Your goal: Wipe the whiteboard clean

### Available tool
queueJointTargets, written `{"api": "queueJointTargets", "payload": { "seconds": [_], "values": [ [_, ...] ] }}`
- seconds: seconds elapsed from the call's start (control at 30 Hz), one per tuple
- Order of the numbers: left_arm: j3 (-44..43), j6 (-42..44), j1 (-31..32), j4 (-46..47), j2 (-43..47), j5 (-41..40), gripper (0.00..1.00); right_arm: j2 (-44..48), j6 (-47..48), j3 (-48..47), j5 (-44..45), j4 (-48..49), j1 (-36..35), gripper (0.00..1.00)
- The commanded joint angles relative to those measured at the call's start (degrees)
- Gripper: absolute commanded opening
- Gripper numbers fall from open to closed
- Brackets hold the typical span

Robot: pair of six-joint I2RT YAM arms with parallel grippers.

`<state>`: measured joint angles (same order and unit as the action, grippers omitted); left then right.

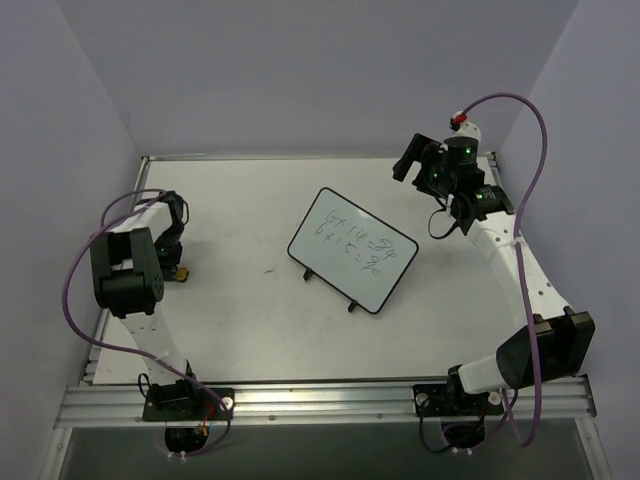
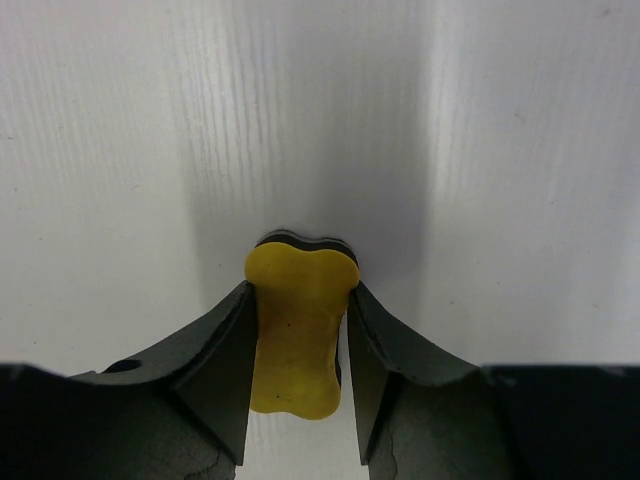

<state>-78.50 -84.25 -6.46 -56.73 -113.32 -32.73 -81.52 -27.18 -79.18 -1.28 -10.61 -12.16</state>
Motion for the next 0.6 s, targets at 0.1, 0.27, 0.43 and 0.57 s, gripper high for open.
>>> {"api": "queueJointTargets", "payload": {
  "seconds": [0.1, 0.27, 0.43, 0.57],
  "values": [
    [1.77, 17.34, 1.01, 10.58, 8.62, 5.30, 0.02, 2.24, -0.86, 1.39, 0.84, 0.33, -0.40, 1.00],
    [0.11, 22.89, 3.90, 12.43, 15.74, 5.14, 0.02, 1.27, -0.68, 1.04, 0.84, 0.07, -0.40, 1.00],
    [2.19, 33.51, 8.65, 20.82, 22.60, 10.73, 0.02, -0.13, -0.24, -0.80, -0.48, -0.90, -0.49, 1.00],
    [8.97, 41.96, 11.46, 34.12, 30.85, 23.27, 0.02, -1.10, 0.19, -0.98, -2.24, -0.64, -0.49, 1.00]
  ]
}}
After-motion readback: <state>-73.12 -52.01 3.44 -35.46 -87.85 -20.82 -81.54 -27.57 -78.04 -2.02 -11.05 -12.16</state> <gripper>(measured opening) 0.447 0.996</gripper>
